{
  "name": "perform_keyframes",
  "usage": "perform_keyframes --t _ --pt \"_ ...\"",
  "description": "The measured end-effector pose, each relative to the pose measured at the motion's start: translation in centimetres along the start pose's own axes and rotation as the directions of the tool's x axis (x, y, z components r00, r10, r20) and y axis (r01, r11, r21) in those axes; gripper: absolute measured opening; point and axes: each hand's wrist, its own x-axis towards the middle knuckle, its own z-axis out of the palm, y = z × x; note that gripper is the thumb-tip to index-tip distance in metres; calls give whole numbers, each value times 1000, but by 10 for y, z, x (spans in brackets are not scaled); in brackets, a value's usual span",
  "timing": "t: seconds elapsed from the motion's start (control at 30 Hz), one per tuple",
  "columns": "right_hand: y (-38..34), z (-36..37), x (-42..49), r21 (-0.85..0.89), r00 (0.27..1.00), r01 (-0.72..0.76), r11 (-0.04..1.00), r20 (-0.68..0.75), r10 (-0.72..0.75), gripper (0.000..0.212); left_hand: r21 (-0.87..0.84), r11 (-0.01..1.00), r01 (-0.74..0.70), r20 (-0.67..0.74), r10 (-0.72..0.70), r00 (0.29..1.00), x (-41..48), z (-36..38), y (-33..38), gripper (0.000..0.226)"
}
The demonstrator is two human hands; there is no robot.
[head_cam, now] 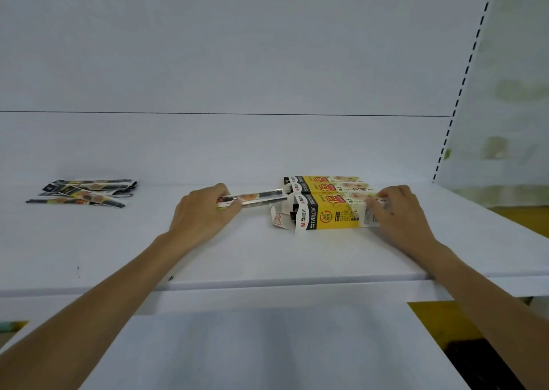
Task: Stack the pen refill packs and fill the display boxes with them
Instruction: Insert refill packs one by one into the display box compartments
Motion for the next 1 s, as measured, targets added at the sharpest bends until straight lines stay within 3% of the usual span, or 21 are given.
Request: perform_keyframes --t 0.27,0.47,0.7,0.83,1.0 --pt "-1 0 1 -3 1000 4 1000 -2 -4 34 3 995 -97 40 97 995 1 10 0 36" --pt "0 1 2 -10 1000 13 1000 -15 -13 33 -29 1000 7 -1 -7 1000 5 15 -2 22" --pt "0 3 1 -19 1000 21 1000 -22 -22 32 -63 994 -94 196 104 975 9 23 25 23" --pt "0 3 1 -39 999 27 999 -28 -28 32 -157 985 -77 350 128 928 13 33 45 38" --pt "1 4 1 -54 999 47 997 -22 -48 31 -225 965 -136 415 221 882 16 45 79 23"
